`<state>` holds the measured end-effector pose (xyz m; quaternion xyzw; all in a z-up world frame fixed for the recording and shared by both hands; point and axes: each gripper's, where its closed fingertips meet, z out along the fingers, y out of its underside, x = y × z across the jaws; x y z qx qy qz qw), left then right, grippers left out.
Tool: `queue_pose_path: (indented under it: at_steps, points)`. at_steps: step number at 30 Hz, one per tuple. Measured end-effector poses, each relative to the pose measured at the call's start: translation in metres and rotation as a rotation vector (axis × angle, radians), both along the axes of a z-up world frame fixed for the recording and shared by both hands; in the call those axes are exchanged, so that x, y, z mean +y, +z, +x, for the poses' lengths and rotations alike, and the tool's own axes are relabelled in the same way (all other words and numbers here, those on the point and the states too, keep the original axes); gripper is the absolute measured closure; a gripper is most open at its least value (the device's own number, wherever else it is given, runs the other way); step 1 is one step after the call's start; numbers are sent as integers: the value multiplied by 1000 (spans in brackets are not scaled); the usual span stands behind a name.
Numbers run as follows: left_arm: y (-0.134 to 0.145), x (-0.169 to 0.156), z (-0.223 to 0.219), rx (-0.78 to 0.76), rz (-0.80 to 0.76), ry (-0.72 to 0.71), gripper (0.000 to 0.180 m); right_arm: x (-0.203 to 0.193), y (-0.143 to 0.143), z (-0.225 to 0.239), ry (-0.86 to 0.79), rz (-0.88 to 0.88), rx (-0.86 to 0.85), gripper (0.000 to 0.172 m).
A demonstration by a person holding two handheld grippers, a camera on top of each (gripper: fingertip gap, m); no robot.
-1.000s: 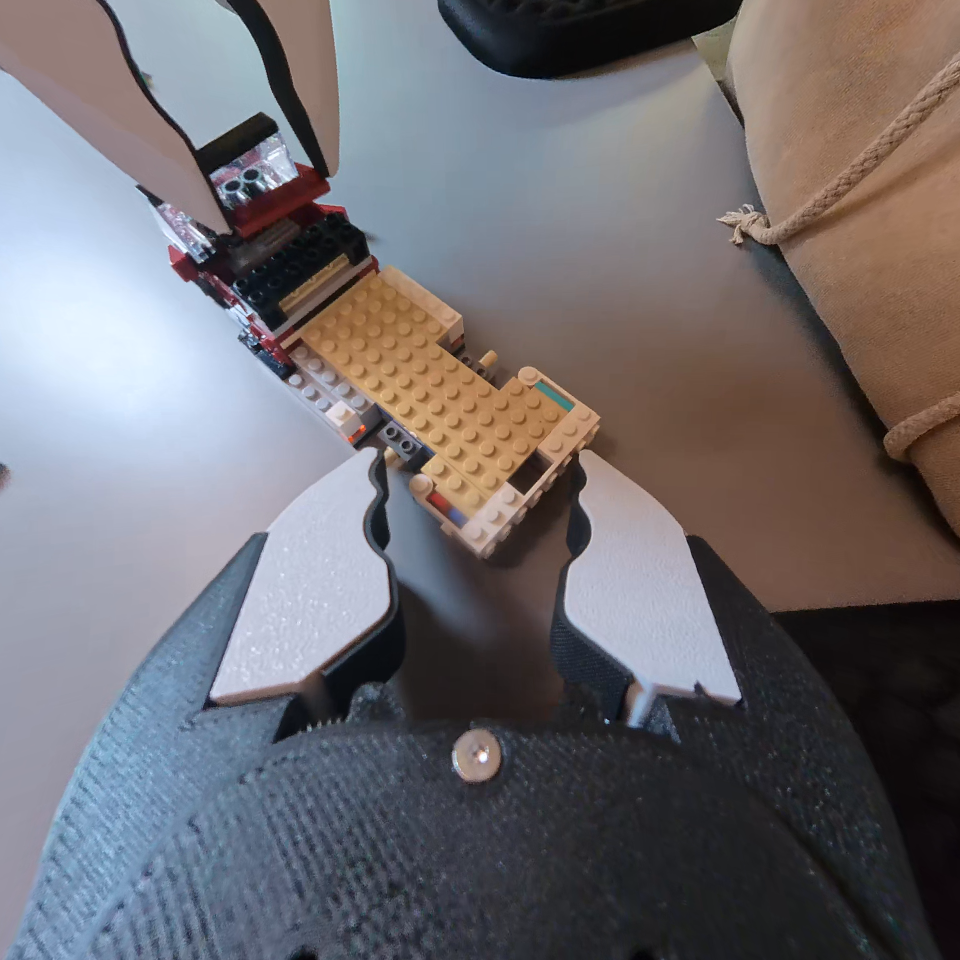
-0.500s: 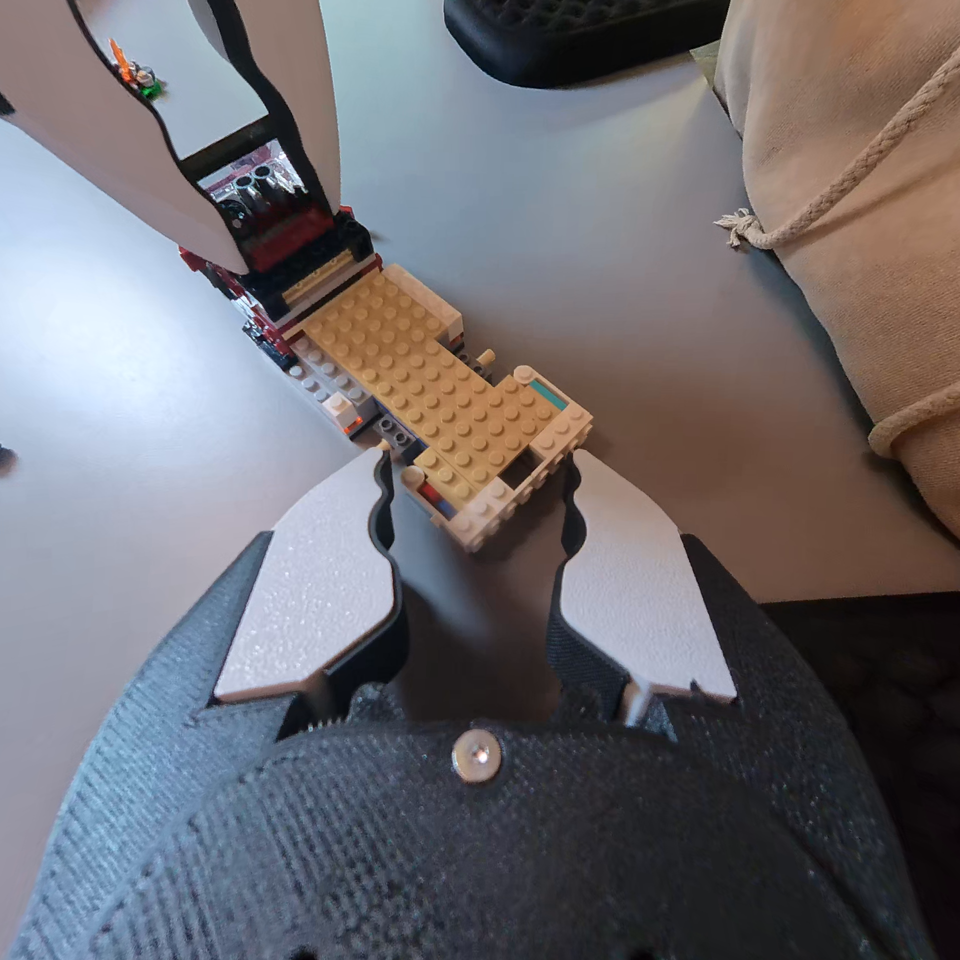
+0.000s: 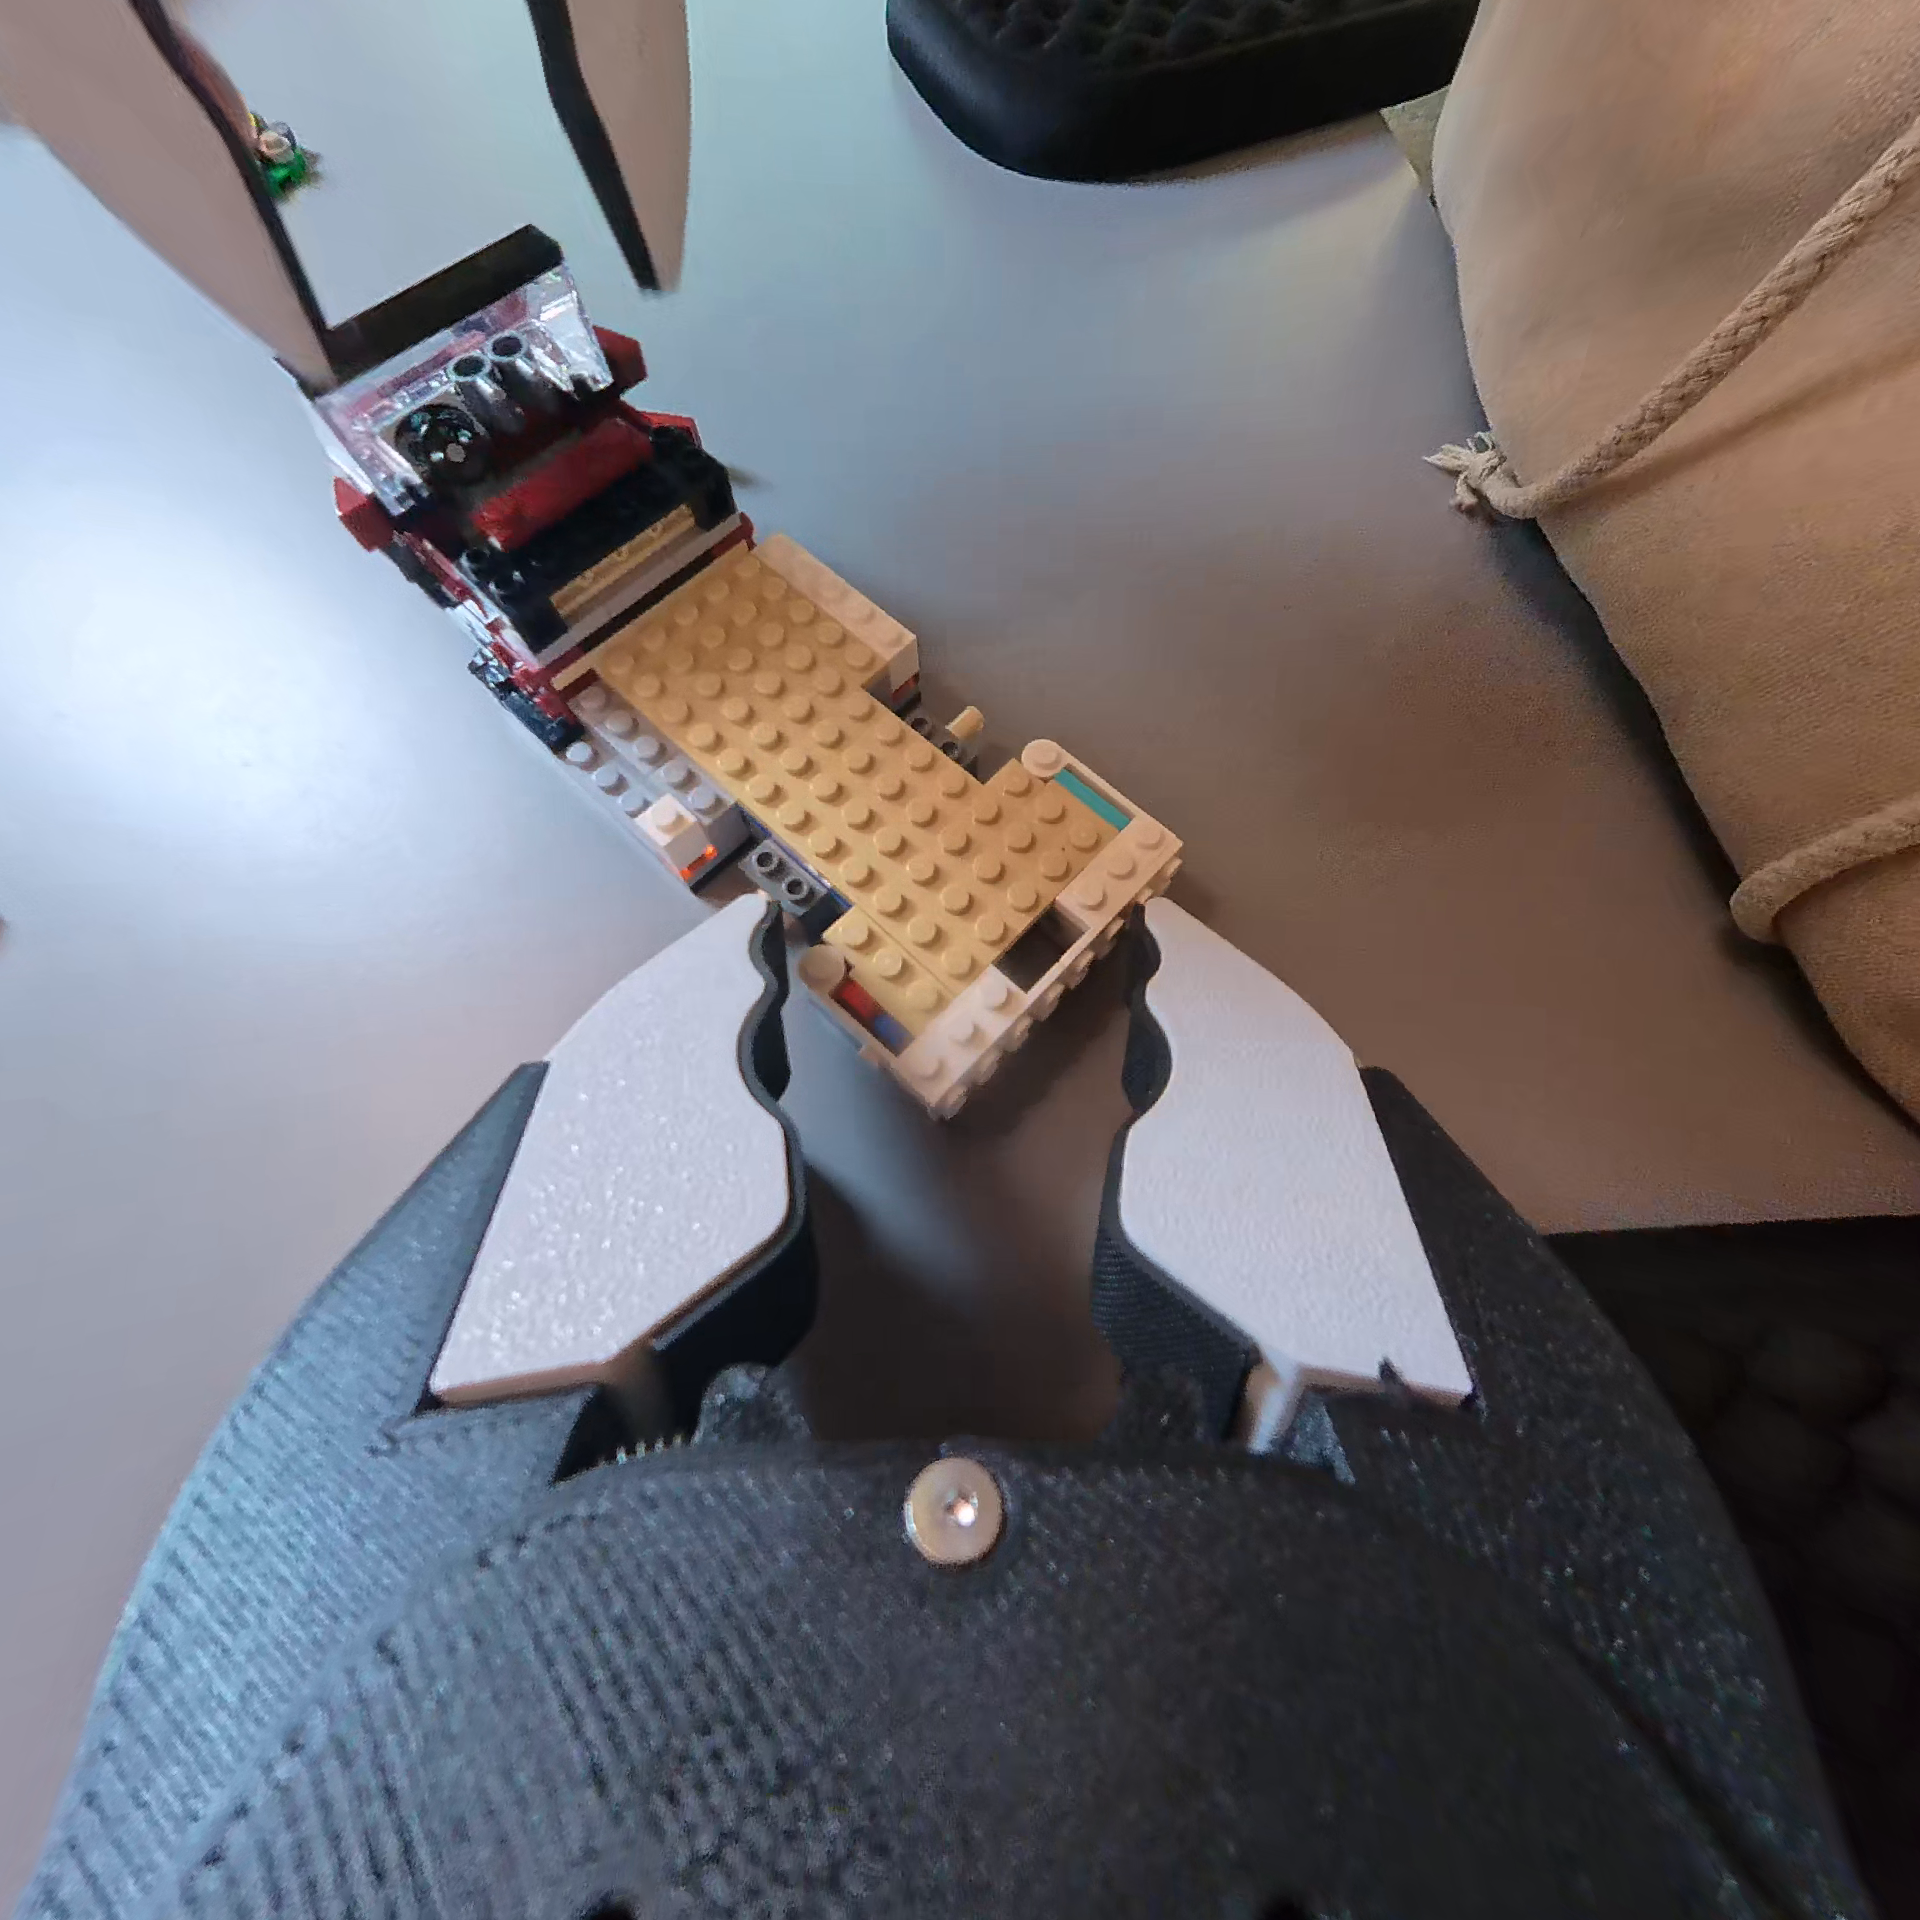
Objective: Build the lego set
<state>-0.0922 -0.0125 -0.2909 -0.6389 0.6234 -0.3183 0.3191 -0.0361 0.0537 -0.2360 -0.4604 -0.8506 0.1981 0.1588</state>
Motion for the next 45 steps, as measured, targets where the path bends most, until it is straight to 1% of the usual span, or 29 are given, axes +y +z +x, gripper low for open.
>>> queue_pose_path:
  at_steps: [1,3,6,8,11,13,14,15,16,17,19,20,23,25,27,28,30,32,33,36,38,40,42,45]
  points:
    - [0,-1,2,-1,1,2,119,-1,12,-1,-75,-31,100,128]
    - [0,-2,5,6,14,12,120,1,32,6,-287,-75,290,128]
    - [-1,-3,15,40,33,41,120,-1,31,40,-600,-62,439,128]
    - [-2,-6,25,78,56,53,123,-14,21,59,-771,-95,481,128]
    - [-2,-21,45,113,56,28,121,-35,0,77,-1002,-181,480,128]
    - [-1,-33,59,115,32,-4,120,-49,-8,76,-1088,-272,507,127]
    - [0,-44,66,104,3,-52,120,-52,-8,74,-1118,-312,535,126]
    - [3,-54,72,82,-17,-102,114,-54,-8,71,-1148,-343,561,126]
    - [6,-57,75,63,-12,-129,117,-54,-8,70,-1172,-366,577,126]
    - [10,-55,77,49,-11,-135,119,-55,-9,69,-1188,-373,578,126]
    - [24,-43,76,14,-31,-128,121,-54,-13,71,-1223,-329,563,121]
    - [32,-30,75,-13,-12,-110,121,-56,-16,73,-1233,-298,534,117]
    - [49,28,66,-36,119,-3,116,-74,-31,70,-1234,-219,410,98]
    - [46,61,62,-1,172,24,109,-85,-42,63,-1235,-176,356,90]
    - [35,77,64,35,129,-2,97,-90,-54,61,-1249,-108,304,84]
    - [28,82,67,56,106,-23,90,-89,-55,61,-1253,-65,303,84]
    - [15,84,71,90,54,-83,82,-88,-56,60,-1262,-41,295,83]
    - [8,77,76,92,25,-139,84,-86,-57,62,-1244,-24,275,89]
    - [6,78,76,98,47,-141,82,-85,-58,65,-1224,-23,253,90]
    - [5,82,68,122,94,-89,94,-81,-60,79,-1169,-69,180,92]
    - [4,82,57,150,132,-48,95,-74,-60,90,-1128,-62,140,98]
    - [2,78,42,180,161,-23,97,-68,-60,97,-1096,-62,121,102]
    - [5,75,27,192,172,1,106,-61,-59,102,-1076,-61,127,104]
    - [7,86,19,188,194,56,99,-56,-57,103,-1044,-46,124,100]
